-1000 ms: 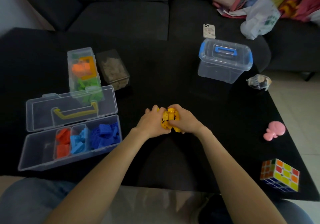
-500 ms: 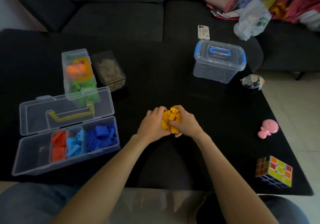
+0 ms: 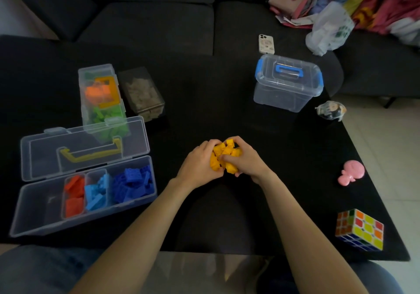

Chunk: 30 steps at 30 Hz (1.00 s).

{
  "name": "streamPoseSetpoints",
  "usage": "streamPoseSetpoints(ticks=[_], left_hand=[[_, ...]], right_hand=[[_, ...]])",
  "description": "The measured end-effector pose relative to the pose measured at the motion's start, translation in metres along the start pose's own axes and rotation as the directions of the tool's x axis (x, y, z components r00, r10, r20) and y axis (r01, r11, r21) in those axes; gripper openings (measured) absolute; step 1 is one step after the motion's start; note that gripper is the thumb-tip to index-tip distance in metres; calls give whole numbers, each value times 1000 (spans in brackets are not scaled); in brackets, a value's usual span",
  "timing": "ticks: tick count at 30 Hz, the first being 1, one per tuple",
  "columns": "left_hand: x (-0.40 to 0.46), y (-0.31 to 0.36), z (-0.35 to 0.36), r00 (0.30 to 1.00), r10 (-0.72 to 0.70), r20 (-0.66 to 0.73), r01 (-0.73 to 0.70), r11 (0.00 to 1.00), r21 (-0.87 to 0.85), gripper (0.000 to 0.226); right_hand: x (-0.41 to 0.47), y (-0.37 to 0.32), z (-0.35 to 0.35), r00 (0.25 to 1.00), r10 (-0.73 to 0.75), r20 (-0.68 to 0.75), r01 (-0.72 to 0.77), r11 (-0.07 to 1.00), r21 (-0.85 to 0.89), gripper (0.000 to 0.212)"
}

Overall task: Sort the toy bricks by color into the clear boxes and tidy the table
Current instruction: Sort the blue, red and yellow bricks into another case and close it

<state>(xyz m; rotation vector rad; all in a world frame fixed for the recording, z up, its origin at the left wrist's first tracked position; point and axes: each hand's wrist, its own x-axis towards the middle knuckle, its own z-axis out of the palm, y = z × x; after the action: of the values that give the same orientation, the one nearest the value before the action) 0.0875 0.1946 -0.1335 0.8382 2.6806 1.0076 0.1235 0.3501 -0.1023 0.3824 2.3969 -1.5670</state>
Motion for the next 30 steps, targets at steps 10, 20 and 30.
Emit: streamPoseSetpoints(ticks=[10,20,30], left_hand=[[1,-2,6,999,-26,25,24,999,47,71],[4,-5,7,1000,-14,-4,14,997,74,53],[3,6,-12,995,80,-59,-78,996,35,46]], right_hand=[[-2,-5,10,999,-13,-41,12,1000,-23,39],[5,-4,12,994,18,-110,-15,1000,24,15],[-3,-17,1,986,-87,-145,91,996,24,16]])
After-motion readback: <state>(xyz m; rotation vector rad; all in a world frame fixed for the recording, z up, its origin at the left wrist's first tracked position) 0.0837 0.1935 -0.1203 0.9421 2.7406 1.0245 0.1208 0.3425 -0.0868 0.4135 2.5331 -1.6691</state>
